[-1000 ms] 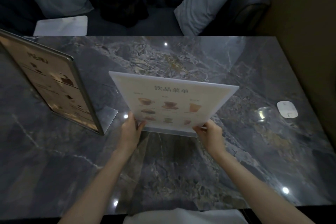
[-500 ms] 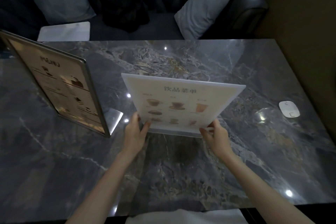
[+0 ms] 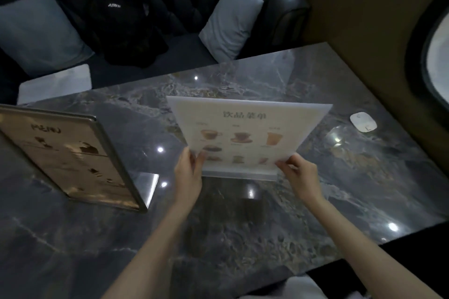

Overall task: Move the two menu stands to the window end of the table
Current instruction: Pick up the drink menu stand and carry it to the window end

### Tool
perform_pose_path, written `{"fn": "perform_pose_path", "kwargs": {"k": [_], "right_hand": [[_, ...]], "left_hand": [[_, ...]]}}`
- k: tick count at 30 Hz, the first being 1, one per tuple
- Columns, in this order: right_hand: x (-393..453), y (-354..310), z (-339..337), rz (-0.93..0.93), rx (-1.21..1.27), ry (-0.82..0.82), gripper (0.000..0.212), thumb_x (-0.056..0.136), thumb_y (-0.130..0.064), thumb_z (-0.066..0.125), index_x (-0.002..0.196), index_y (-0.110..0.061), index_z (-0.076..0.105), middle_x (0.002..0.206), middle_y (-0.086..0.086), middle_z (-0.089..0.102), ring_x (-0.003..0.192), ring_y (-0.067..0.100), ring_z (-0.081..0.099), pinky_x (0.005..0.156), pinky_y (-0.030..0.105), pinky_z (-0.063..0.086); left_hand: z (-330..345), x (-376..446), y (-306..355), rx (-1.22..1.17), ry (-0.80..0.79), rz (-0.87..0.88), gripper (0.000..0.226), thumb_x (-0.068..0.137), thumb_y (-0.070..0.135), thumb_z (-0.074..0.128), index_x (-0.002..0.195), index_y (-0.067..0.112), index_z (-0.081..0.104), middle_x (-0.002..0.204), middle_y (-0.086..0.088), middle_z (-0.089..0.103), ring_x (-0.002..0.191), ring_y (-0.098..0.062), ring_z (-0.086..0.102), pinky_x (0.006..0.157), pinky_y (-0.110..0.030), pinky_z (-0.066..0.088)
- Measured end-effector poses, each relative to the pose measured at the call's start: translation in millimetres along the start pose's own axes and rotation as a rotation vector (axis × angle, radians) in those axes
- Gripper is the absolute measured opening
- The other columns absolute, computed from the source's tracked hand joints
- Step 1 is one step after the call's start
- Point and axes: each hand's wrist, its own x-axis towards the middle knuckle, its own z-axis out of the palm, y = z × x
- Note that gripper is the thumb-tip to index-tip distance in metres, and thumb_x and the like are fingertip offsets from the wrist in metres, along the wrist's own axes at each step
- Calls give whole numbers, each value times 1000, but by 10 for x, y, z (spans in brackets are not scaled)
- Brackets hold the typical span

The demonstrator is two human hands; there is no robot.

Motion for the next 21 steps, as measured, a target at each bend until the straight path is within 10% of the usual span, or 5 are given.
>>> {"fn": "perform_pose_path", "kwargs": {"k": [2, 6, 12, 17, 21], "right_hand": [[7, 20, -112, 4, 3, 83, 8, 81, -1, 62, 89, 0, 66, 87, 1, 65, 73, 17, 62, 70, 34, 52], [94, 142, -393, 22, -2, 207, 7, 81, -2, 63, 86, 1, 66, 83, 10, 71, 71, 17, 63, 67, 36, 54], [223, 401, -1041, 52, 30, 322, 8, 81, -1, 63, 88, -3, 67, 80, -10, 64, 67, -21, 56, 59, 2, 44], [365, 731, -1643, 95, -3, 403, 10, 82, -5, 63, 92, -4, 66, 79, -5, 65, 68, 4, 61, 64, 27, 52], [461, 1021, -2091, 110, -42, 463, 8, 83, -5, 62, 89, -1, 65, 75, 0, 66, 65, -2, 60, 61, 16, 47]], "left_hand": [[101, 137, 129, -16, -58, 36, 32, 88, 39, 54, 88, 8, 53, 83, -19, 62, 75, -32, 57, 69, -31, 48], [437, 427, 506, -29, -131, 129, 13, 91, 25, 54, 93, 12, 54, 85, -10, 61, 76, -23, 55, 63, -18, 42], [1284, 692, 1121, -56, -254, 206, 23, 94, 21, 49, 113, 10, 55, 102, -5, 60, 91, -16, 55, 62, 1, 37], [2152, 788, 1578, -67, -320, 236, 26, 95, 24, 47, 117, 10, 51, 107, -9, 60, 98, -22, 56, 76, -20, 43], [2847, 773, 1925, -93, -358, 258, 30, 94, 20, 48, 121, 6, 48, 111, -11, 59, 99, -20, 54, 75, -19, 38]]}}
